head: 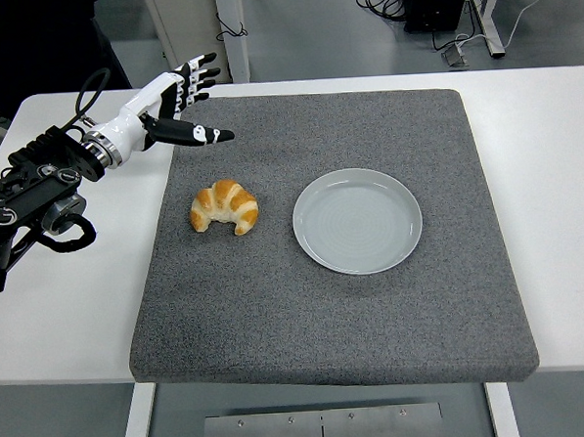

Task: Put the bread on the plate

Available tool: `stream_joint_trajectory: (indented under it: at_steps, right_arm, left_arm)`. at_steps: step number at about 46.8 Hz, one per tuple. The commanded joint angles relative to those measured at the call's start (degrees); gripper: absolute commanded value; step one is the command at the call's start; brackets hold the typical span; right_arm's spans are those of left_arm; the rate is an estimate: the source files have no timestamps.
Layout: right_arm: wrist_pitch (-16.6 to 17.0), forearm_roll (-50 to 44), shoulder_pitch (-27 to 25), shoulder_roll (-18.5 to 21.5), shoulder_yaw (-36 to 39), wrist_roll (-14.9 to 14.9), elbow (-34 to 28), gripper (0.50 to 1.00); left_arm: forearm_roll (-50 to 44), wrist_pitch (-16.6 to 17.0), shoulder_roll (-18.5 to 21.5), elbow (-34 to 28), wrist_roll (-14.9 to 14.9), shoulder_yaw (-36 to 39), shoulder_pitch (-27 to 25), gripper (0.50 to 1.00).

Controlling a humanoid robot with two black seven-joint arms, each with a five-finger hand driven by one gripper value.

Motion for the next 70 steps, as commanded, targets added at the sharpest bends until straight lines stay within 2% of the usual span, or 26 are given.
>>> stream_joint_trajectory:
  at_steps: [1, 14, 32, 46, 55, 60, 70]
  right_arm:
    - [0.0, 0.0, 0.0, 0.0, 0.0, 0.0, 0.0, 1.000]
    - [0.0, 0.0, 0.0, 0.0, 0.0, 0.0, 0.0, 1.000]
    - [0.0, 0.0, 0.0, 0.0, 0.0, 0.0, 0.0, 1.000]
    - [0.0, 0.0, 0.0, 0.0, 0.0, 0.0, 0.0, 1.000]
    - [0.0, 0.0, 0.0, 0.0, 0.0, 0.0, 0.0, 1.000]
    - [0.0, 0.0, 0.0, 0.0, 0.0, 0.0, 0.0, 1.000]
    - [0.0, 0.0, 0.0, 0.0, 0.0, 0.0, 0.0, 1.000]
  left_arm:
    - [3.3, 0.0, 0.1, -0.3, 0.0, 0.3, 0.0, 0.986]
    - [10.6, -0.3, 1.6, -0.9, -0.7, 1.4, -0.1, 0.986]
    - [22.7, -0.1, 1.6, -1.1, -1.0, 2.2, -0.2, 0.986]
    - [29.3, 0.0, 1.3, -1.1, -1.0, 4.7, -0.2, 0.986]
    - [29.8, 0.0, 1.2, -1.8, -1.0, 6.9, -0.2, 0.986]
    - [30.5, 0.9, 1.1, -1.9, -1.0, 7.2, -0.1, 0.984]
    - [31.5, 5.7, 0.9, -1.8, -1.3, 8.4, 0.3, 0.965]
